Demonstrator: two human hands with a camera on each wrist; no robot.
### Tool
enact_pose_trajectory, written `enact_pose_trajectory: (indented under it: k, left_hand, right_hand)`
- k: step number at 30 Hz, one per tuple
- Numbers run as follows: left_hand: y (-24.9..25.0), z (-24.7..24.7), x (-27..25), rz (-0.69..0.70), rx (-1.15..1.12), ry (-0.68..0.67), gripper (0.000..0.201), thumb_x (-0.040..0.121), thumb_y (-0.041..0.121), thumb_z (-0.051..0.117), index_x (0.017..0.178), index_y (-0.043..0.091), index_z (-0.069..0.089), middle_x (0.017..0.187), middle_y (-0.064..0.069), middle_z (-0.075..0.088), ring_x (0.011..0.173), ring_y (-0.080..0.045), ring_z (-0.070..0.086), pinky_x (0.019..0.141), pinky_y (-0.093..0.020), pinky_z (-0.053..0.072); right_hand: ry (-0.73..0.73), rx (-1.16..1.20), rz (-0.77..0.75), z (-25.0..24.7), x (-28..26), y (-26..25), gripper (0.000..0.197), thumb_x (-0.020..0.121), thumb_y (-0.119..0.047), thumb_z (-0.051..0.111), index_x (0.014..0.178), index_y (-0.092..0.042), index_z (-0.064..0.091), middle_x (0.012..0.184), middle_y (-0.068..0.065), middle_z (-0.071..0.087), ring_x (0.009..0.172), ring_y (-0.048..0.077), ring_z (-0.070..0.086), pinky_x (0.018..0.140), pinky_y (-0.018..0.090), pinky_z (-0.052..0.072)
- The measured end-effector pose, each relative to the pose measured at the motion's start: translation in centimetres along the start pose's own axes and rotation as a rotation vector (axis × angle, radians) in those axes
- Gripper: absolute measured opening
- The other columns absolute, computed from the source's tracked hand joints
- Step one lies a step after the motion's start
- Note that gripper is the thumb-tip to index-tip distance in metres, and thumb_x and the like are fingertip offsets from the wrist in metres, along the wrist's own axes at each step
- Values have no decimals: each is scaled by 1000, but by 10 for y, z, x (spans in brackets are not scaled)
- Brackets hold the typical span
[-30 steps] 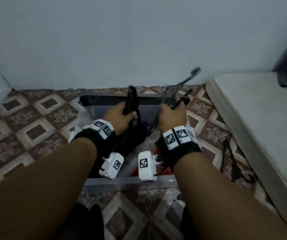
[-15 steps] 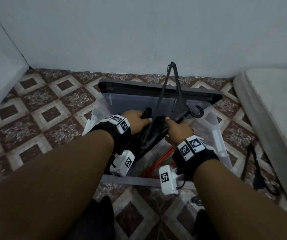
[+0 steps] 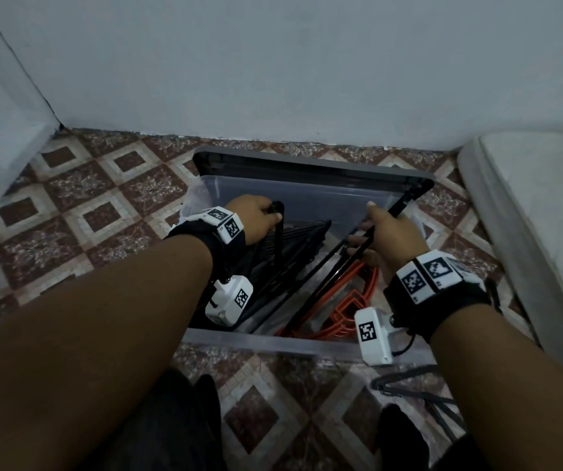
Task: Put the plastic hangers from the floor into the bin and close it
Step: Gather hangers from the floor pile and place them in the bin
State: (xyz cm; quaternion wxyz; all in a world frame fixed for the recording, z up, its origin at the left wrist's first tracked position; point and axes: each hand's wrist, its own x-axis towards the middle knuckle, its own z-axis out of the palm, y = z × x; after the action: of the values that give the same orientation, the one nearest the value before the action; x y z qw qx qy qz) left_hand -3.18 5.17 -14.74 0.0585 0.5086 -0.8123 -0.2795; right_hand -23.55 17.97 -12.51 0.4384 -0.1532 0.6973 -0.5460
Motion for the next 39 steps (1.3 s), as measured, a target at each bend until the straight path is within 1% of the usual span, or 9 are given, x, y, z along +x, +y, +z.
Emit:
enact_pose_trajectory:
  k: [4,8,14,21,25,28,31,35,39]
  left_hand:
    - [1,-5,0,2,31,21,20,96,39,53,90,20,58,101,-8,67,76,-20,57,63,-28,38]
    - [5,-10,-3,-71,20,41,46,95,40,54,135,18,49,131,-8,57,111,-28,59,91,-33,47]
    - [40,-20,-13,110,-63,359,25,91,42,55,108,25,62,102,3,61,88,-16,60,82,-30,48]
    - [66,-4,-24,131,-509,-270,39,96,52,47,110,20,63,99,7,74,95,-12,69,93,-35,50]
    - [68,-9,-21,201,-775,-95,15,101,21,50,103,15,64,70,1,63,65,-13,62,68,-27,52]
    - [58,-20,-19,207,-674,159,14,99,20,52,101,18,67,69,2,58,63,-15,54,71,-35,49]
    - [50,-30,-22,235,-341,284,16,99,30,51,105,29,67,75,10,61,71,-13,58,69,-29,46]
    - [58,-27,-29,365,-9,223,22,98,34,52,116,31,65,89,12,63,73,-5,56,64,-22,41]
    - [68,-13,-32,529,27,17,23,98,32,53,118,28,64,101,13,64,87,-5,57,74,-21,40]
  right_hand:
    - [-7,47,-62,-13,-5,-15,39,95,-38,60,121,-10,55,102,12,59,80,29,65,63,37,58]
    - [9,120,-126,-24,-11,-35,36,92,-44,61,105,-10,59,96,12,62,70,30,68,61,43,60]
    - [97,312,-283,-47,-25,-77,46,83,-62,55,69,-19,62,71,7,68,45,21,56,43,24,43]
    - [-112,652,-452,-69,-34,-89,57,97,-61,36,100,-14,67,109,16,72,75,27,68,72,33,55]
    - [-52,597,-387,-68,-35,-91,48,94,-59,49,110,-17,66,107,10,73,80,25,71,75,35,57]
    - [295,345,-276,-80,-27,-91,53,83,-54,68,116,-13,61,101,11,70,79,22,66,63,19,49]
    - [644,-166,-472,-96,-22,-88,84,75,-55,65,145,-19,37,143,10,44,121,21,51,89,14,35]
    - [187,-549,-884,-70,-34,-78,76,80,-59,63,145,-30,37,142,-4,47,124,11,48,102,32,44]
    - [-34,-867,-884,-50,-38,-70,42,86,-51,65,124,-35,57,106,-13,63,96,3,59,81,12,47]
